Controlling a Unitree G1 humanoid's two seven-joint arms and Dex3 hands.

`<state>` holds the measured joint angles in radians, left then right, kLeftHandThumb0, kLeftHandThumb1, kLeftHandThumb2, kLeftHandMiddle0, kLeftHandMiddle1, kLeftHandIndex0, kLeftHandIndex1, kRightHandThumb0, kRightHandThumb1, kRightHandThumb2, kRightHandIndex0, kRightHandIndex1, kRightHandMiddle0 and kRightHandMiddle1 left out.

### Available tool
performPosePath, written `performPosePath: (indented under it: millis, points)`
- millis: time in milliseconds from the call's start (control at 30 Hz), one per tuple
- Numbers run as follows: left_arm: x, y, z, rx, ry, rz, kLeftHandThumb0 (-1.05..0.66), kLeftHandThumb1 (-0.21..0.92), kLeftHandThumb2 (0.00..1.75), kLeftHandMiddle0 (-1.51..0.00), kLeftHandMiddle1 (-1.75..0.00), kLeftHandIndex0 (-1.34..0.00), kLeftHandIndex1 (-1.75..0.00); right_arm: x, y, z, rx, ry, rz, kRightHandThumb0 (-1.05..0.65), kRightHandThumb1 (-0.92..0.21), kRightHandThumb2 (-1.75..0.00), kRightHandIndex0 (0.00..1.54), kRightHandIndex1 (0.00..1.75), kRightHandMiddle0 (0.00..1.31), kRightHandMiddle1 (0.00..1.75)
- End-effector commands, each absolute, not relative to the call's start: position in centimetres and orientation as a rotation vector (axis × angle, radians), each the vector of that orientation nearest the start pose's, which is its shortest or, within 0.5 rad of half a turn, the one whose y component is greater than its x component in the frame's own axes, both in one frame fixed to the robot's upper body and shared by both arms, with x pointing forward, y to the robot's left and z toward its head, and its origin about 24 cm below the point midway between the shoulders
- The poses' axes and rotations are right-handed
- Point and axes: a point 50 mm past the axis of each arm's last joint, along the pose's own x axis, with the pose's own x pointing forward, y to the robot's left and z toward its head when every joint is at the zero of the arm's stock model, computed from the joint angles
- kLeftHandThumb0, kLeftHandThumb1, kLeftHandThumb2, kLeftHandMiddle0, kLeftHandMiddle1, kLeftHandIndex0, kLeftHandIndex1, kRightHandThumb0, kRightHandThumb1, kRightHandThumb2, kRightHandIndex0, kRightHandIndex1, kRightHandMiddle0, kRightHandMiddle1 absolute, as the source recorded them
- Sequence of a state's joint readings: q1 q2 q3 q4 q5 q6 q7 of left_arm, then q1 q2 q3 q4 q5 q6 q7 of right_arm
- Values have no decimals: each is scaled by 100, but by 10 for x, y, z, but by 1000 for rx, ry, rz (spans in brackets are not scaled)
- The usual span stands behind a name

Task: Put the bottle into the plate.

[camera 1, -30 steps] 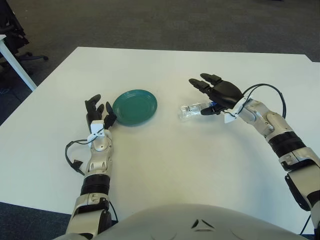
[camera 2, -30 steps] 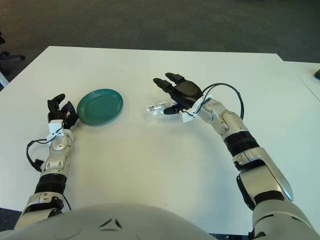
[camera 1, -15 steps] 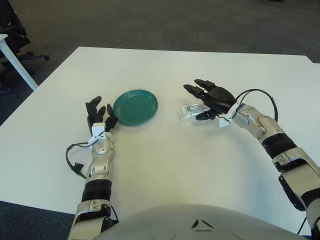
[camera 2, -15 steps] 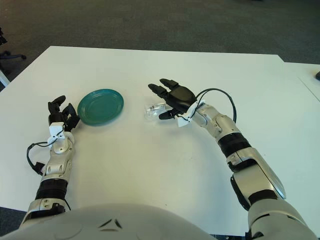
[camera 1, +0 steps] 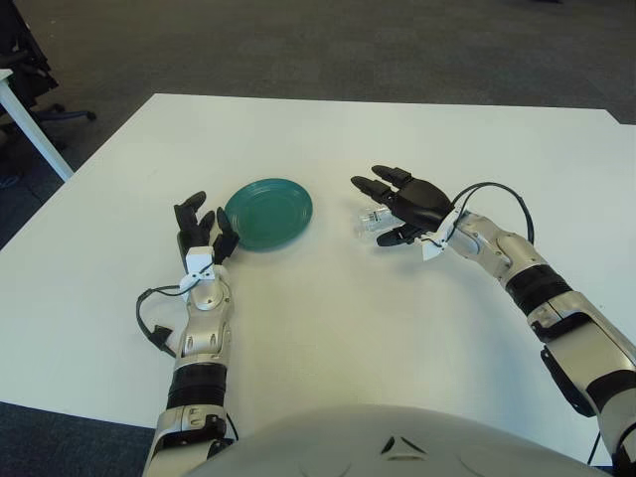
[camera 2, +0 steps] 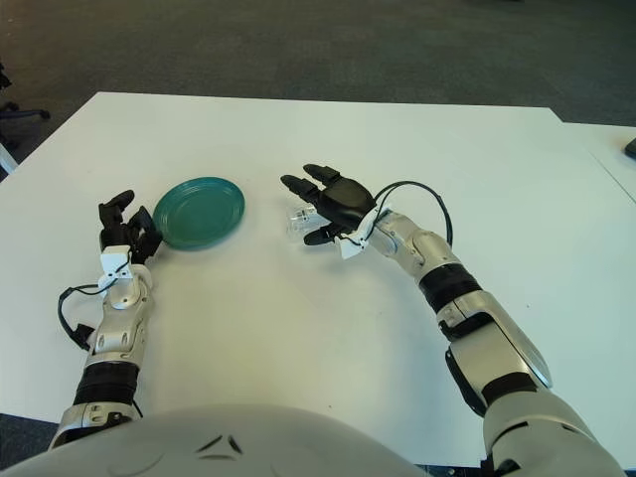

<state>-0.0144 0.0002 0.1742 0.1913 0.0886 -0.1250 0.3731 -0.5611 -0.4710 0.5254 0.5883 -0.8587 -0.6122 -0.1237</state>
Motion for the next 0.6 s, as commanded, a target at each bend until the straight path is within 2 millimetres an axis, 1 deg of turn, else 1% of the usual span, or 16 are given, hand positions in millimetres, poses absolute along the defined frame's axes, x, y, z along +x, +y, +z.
performPosePath:
  millis: [0,167,233,267,300,333,367,400,433,467,500,533,567]
  points:
    - [238,208,15,105,34,530,-67,92,80,-44,-40,-5,-102,312,-108,60,-1357,-598,757,-105,-92,-62,2,1,3,4]
    - [236,207,16,98,27,534,-67,92,79,-44,-40,-5,-101,309,-107,57,-1338,-586,773,-105,-92,-60,2,1,3,6]
    - [236,208,16,93,25,537,-67,92,78,-44,-41,-5,-101,309,-107,57,-1318,-574,777,-105,-92,-58,5,1,1,15]
    - [235,208,16,90,24,538,-67,92,78,-44,-41,-5,-101,309,-106,56,-1293,-562,774,-105,-92,-58,5,1,1,17]
    - [235,208,16,89,23,539,-66,92,77,-44,-41,-5,-102,308,-107,56,-1276,-554,772,-105,-92,-55,11,3,1,39]
    - [234,208,16,87,23,540,-66,92,77,-44,-41,-5,-102,308,-106,56,-1236,-536,763,-105,-92,-54,13,3,0,47]
    - [234,208,16,85,22,540,-65,92,77,-44,-41,-5,-102,308,-107,55,-1209,-523,757,-105,-92,-48,21,13,0,77]
    - [234,208,17,85,21,541,-64,92,76,-44,-41,-5,-102,308,-107,55,-1193,-515,754,-105,-92,-45,23,24,0,97]
    - [233,208,17,84,21,541,-64,92,76,-44,-41,-5,-102,308,-107,56,-1175,-508,752,-105,-92,-43,24,28,0,104]
    - [233,208,17,84,20,541,-64,92,76,-44,-42,-5,-102,307,-107,56,-1167,-505,752,-104,-92,-39,17,70,0,126]
    - [233,207,17,84,19,542,-64,92,76,-44,-42,-5,-102,307,-106,56,-1148,-499,749,-103,-92,-37,11,101,0,141]
    - [232,207,18,84,18,542,-64,92,76,-45,-42,-5,-102,307,-106,57,-1134,-495,747,-99,-92,-31,21,128,6,153]
    - [232,207,18,82,16,543,-64,92,76,-45,-42,-5,-102,307,-107,57,-1114,-491,740,-97,-92,-29,24,137,8,157]
